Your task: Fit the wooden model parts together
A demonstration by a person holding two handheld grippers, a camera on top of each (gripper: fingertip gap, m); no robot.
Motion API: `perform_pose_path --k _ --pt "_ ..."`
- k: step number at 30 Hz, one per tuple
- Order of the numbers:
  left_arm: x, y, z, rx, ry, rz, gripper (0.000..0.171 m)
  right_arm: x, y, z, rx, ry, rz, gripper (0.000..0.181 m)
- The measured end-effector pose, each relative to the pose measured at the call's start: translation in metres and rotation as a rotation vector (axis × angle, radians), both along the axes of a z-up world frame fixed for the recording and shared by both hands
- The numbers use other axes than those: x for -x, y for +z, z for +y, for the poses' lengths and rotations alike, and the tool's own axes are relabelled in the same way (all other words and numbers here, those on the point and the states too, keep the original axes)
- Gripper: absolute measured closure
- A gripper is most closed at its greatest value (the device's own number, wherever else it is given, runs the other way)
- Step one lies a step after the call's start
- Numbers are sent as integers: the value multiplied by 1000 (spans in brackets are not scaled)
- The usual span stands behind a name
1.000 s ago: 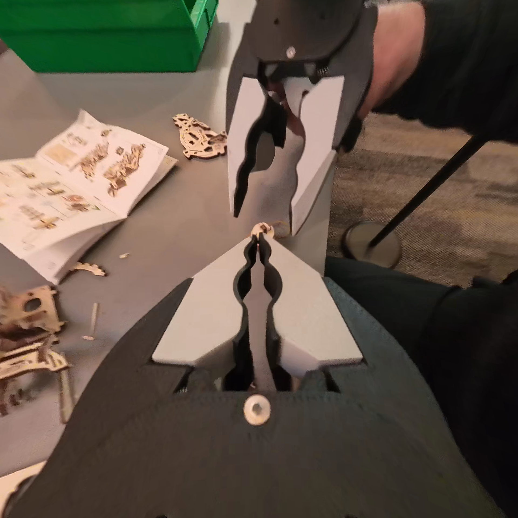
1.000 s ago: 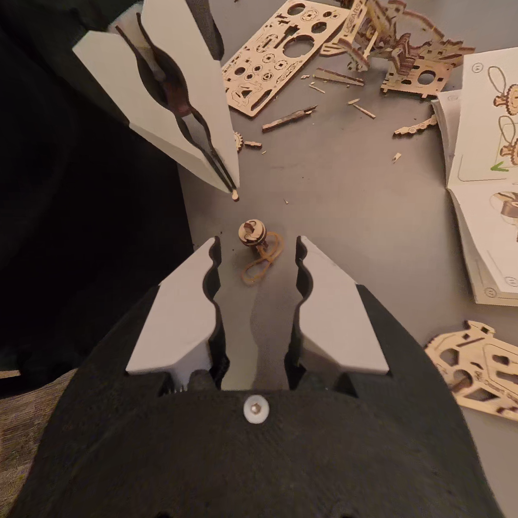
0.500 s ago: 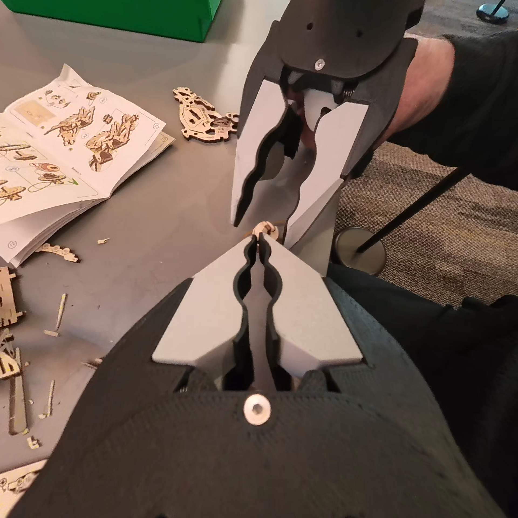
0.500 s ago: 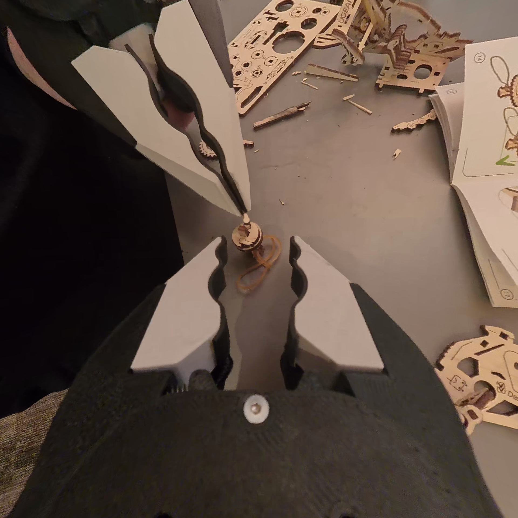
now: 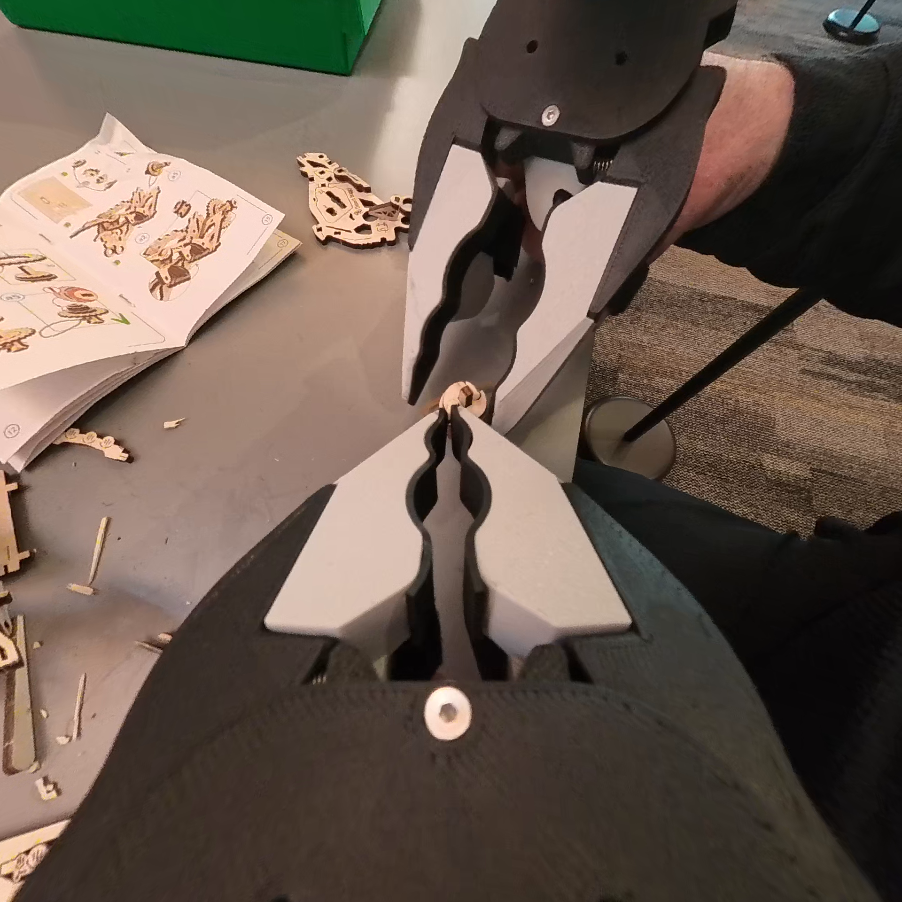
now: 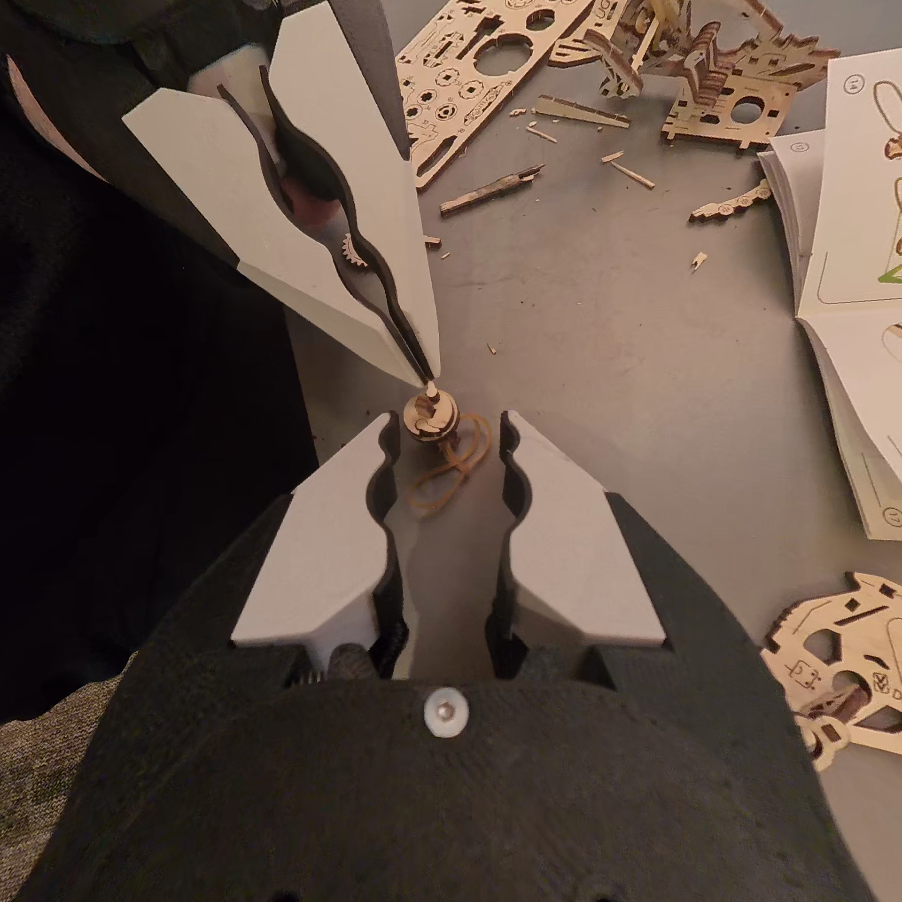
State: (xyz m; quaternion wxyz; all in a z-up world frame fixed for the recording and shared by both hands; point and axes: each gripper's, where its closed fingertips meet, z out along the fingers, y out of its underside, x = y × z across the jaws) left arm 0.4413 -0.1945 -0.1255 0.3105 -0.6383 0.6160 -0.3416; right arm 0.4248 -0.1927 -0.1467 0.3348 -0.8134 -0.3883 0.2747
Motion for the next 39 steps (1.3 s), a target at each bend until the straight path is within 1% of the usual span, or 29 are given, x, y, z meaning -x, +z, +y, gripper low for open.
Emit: perform_pose_path --k 10,24,30,39 --pt "-1 -1 -2 -14 -14 -4 171 0 -1 0 6 1 -5 150" --pt "-4 0 0 5 2 -14 171 2 -3 -1 9 11 -17 153" --pt "-4 -1 2 22 11 -17 171 2 -2 -1 3 10 -13 162" --pt "-4 -1 3 27 19 -12 171 2 -2 -1 1 8 -15 162"
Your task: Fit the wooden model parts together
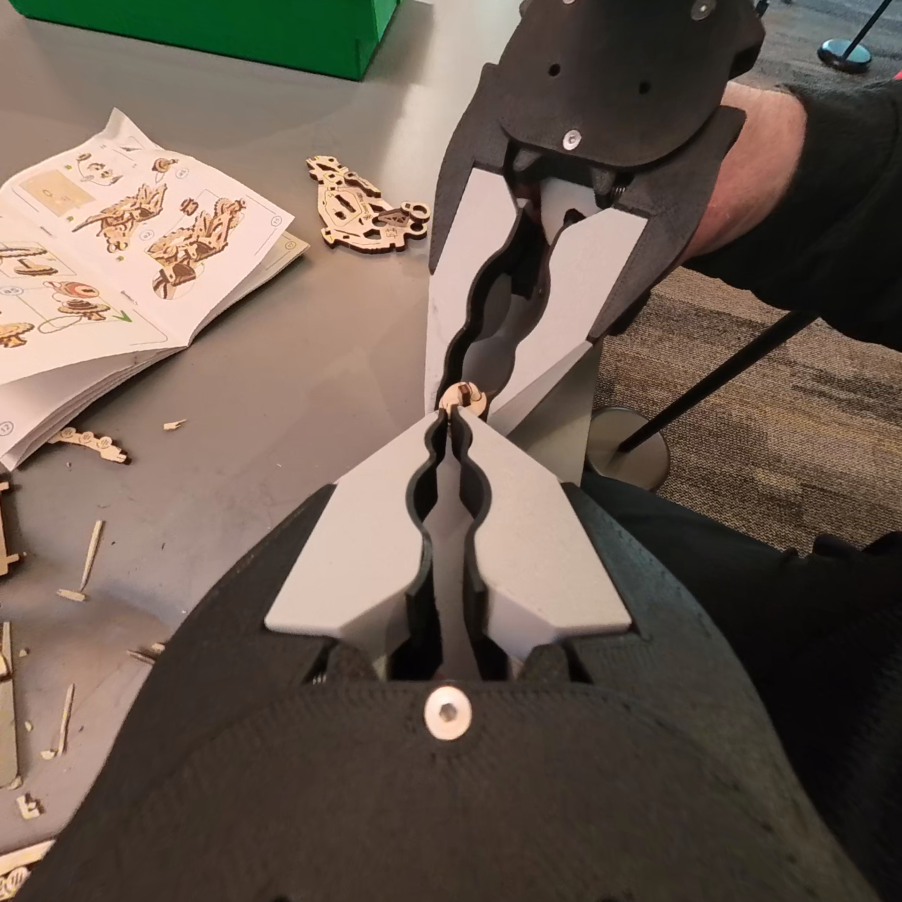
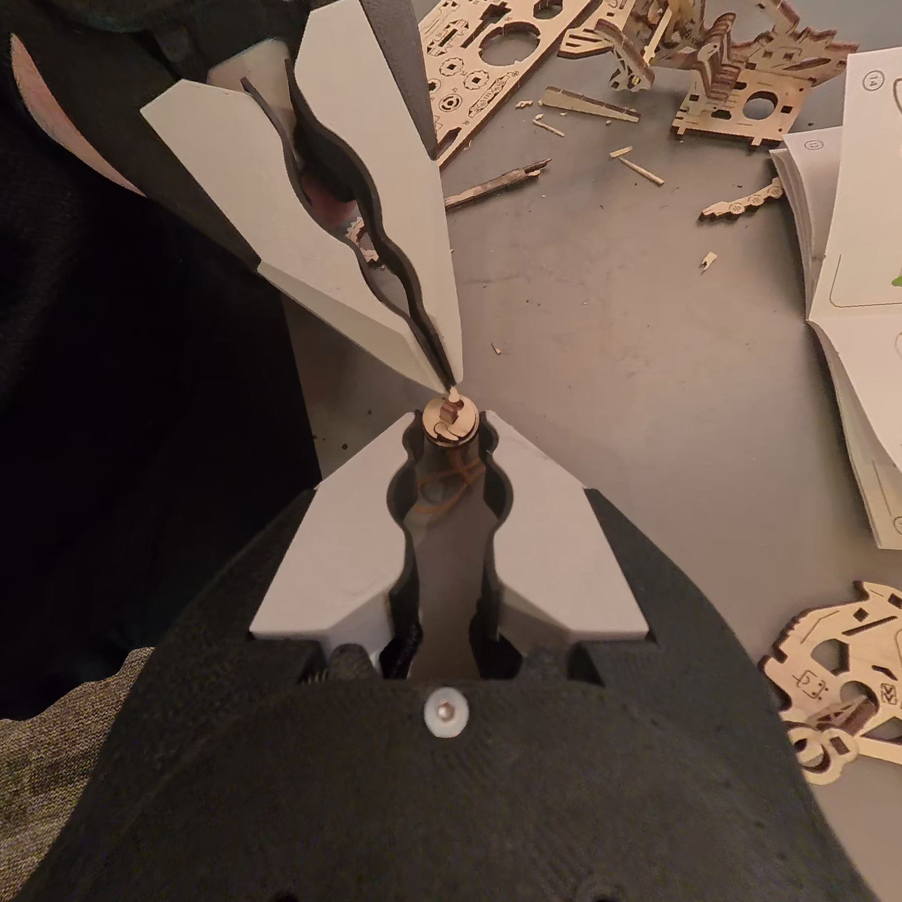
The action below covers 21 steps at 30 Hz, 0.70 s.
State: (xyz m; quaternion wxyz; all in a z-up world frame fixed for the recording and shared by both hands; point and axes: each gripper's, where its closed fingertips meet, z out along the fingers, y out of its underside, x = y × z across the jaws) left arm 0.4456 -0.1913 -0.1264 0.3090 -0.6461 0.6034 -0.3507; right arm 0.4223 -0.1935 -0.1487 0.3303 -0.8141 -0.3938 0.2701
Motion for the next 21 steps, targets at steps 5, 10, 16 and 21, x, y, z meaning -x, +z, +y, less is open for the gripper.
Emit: perform_pose_path --k 5,10,16,21 --pt "-1 0 0 -4 2 5 171 0 0 0 -4 -1 -3 162" --pt "0 -1 1 -16 12 26 171 1 0 1 -8 -8 -6 163" --pt "1 -2 2 -12 25 55 171 1 0 3 -23 -26 -16 162" --pt "1 -1 2 28 28 51 171 1 0 3 -25 -33 -17 163"
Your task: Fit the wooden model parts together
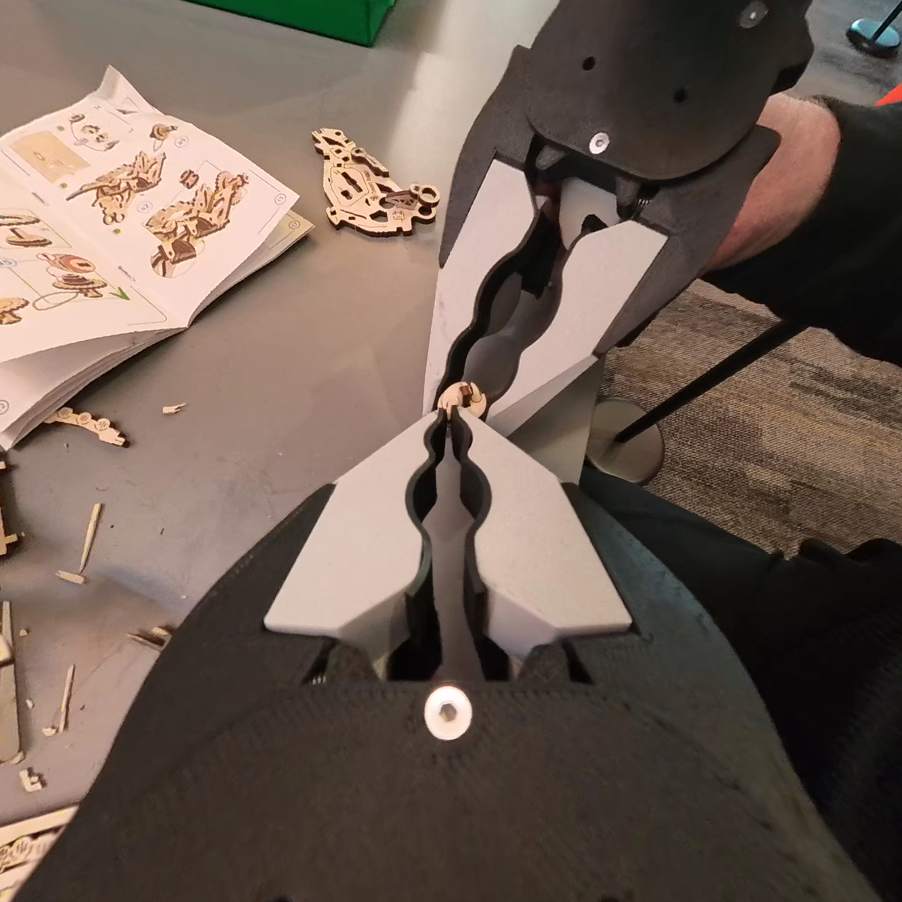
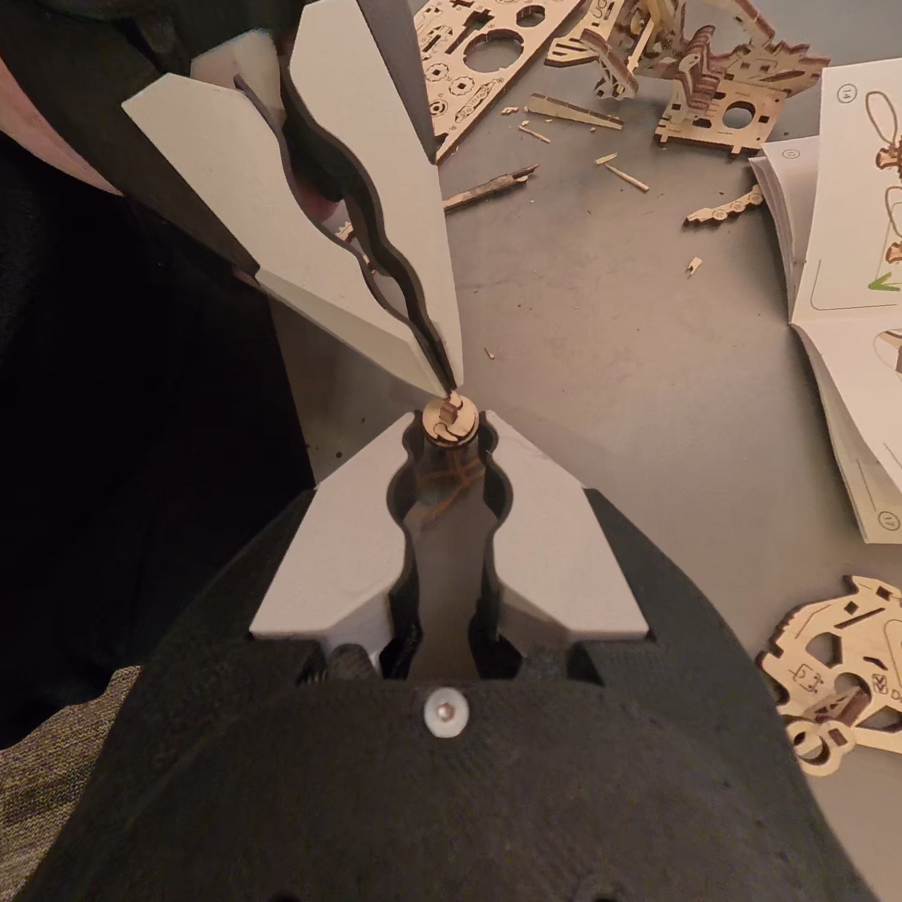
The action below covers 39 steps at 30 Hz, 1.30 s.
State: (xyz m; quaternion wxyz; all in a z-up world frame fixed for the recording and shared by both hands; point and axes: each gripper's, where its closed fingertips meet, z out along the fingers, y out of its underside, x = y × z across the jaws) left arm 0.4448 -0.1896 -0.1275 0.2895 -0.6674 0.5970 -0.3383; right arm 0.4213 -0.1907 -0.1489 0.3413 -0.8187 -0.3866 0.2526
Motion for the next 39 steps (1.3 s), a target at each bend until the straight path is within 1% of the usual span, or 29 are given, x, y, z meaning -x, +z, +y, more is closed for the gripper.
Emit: perform_pose_path --k 3,6,8,12,14,20,24,29,34,36,39 --pt "2 1 -5 36 -19 -13 169 0 0 0 -1 -3 -2 163" --pt "5 0 0 38 -8 -13 170 0 0 1 -1 -5 -1 162" --pt "5 4 -2 55 -22 -39 171 0 0 1 -2 -5 -2 162" --pt "7 6 -6 23 -68 -51 170 0 0 1 -5 -4 -4 162" --pt "9 6 -2 9 -64 -45 169 0 0 1 -7 -2 -6 162" --pt "13 -1 -7 49 -92 -26 166 1 0 0 -5 -3 -4 151" --pt "15 1 -8 44 -99 -40 165 2 -1 -3 -6 0 -9 148" --pt "23 5 -1 25 -86 -60 162 0 5 -7 -19 -11 5 136" --pt "36 17 15 -63 -60 -116 166 -19 20 -6 -70 -78 38 126" --pt "43 18 21 -105 -52 -112 162 -32 28 -4 -102 -125 78 120" --pt "51 16 27 -144 -40 -93 155 -53 39 2 -136 -213 190 118"
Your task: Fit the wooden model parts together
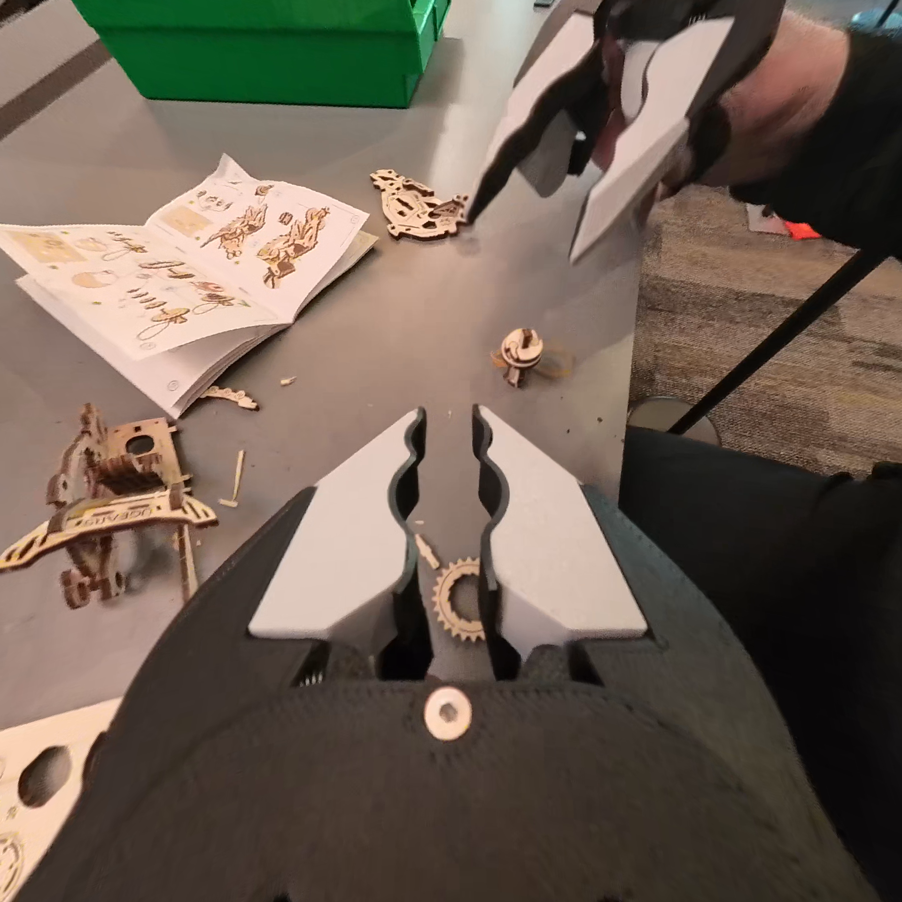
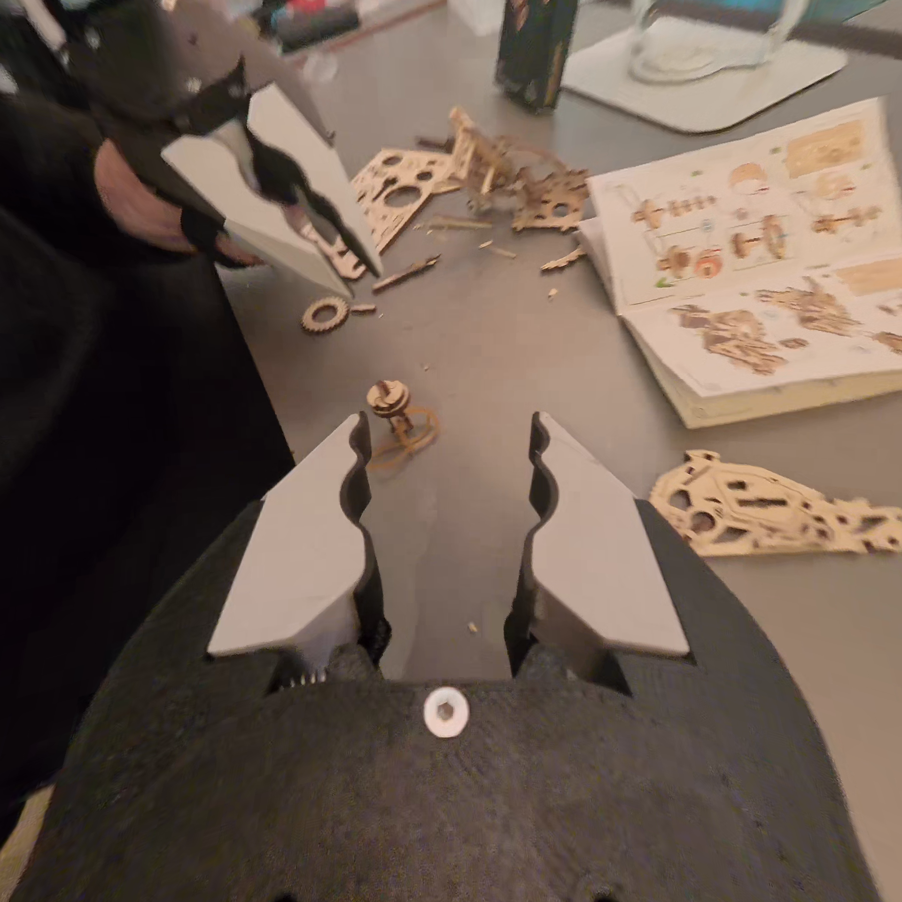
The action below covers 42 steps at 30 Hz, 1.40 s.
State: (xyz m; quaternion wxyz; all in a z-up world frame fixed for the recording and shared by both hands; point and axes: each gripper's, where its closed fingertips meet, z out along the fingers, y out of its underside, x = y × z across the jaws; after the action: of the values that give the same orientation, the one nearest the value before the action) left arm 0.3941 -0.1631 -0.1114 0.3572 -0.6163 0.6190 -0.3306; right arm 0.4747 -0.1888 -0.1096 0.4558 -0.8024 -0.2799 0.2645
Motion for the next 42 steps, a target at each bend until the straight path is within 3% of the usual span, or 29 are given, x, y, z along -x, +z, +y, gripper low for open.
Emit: perform_pose_path --k 5,9,11,13,23,30,42 --pt "11 -8 4 -70 24 36 151 -20 3 8 -12 -107 57 120" --pt "18 -13 4 -160 22 37 152 -20 -7 12 -6 -144 -34 121" --pt "20 -15 4 -177 29 20 153 -23 -6 14 -35 -176 -64 130" --pt "22 -18 7 -198 38 18 158 -27 2 14 -105 -213 -68 152" --pt "21 -23 8 -339 19 45 167 -24 -5 14 -187 -251 -230 181" --pt "22 -18 16 -230 53 14 170 -25 -8 15 -196 -265 -270 181" --pt "21 -21 17 -236 56 34 171 -25 -11 16 -186 -272 -292 181"
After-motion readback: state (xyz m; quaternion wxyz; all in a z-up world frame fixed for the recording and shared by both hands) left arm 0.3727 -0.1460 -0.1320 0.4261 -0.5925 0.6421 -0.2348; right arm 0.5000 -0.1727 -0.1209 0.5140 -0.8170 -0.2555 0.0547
